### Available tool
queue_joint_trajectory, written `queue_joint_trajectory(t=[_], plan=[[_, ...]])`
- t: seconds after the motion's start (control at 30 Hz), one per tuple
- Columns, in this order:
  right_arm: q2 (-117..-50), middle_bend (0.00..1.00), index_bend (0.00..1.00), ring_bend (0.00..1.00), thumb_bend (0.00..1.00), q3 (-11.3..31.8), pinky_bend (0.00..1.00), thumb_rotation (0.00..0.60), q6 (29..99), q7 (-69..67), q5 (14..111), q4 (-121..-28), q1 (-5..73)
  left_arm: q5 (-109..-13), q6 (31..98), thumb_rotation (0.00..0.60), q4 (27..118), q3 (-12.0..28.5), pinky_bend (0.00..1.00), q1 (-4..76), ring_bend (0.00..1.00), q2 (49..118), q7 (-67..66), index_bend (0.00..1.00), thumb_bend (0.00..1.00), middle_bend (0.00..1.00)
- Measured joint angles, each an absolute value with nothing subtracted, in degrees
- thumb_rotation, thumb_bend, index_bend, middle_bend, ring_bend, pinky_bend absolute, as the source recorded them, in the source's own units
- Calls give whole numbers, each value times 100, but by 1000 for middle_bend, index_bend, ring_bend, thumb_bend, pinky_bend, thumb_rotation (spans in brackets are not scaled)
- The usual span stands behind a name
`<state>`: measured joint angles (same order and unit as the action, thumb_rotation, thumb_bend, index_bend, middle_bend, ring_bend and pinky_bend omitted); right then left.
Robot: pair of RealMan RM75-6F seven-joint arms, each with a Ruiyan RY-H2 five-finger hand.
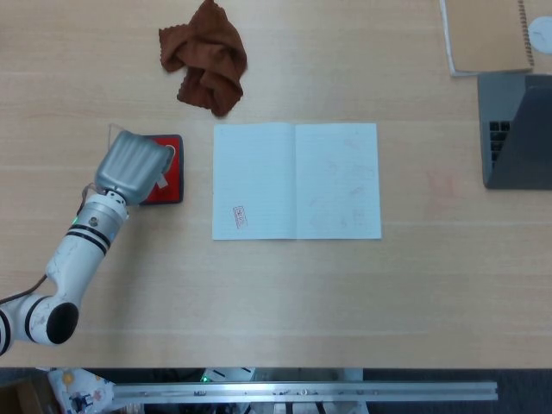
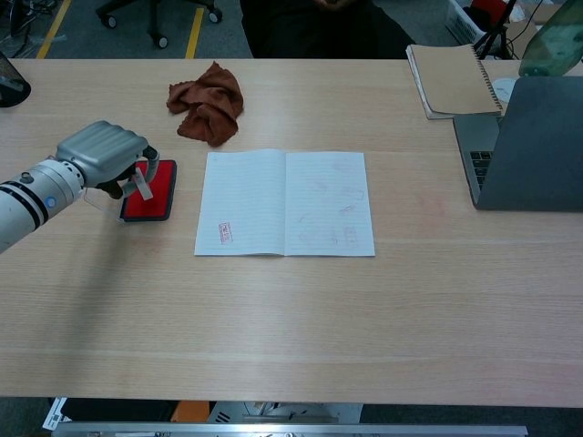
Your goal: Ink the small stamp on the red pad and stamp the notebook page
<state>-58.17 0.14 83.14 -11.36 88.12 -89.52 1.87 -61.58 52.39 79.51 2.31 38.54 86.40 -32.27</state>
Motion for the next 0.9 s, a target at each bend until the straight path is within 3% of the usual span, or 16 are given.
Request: queue_joint_trajectory(t=[0.9], plan=[[-5783,465,513,278,350,25,347,600,8321,-1115,8777,-8998,171,-6102,5114,600,7629,174,1000,3860,1000,8811,-3101,564,385,977]])
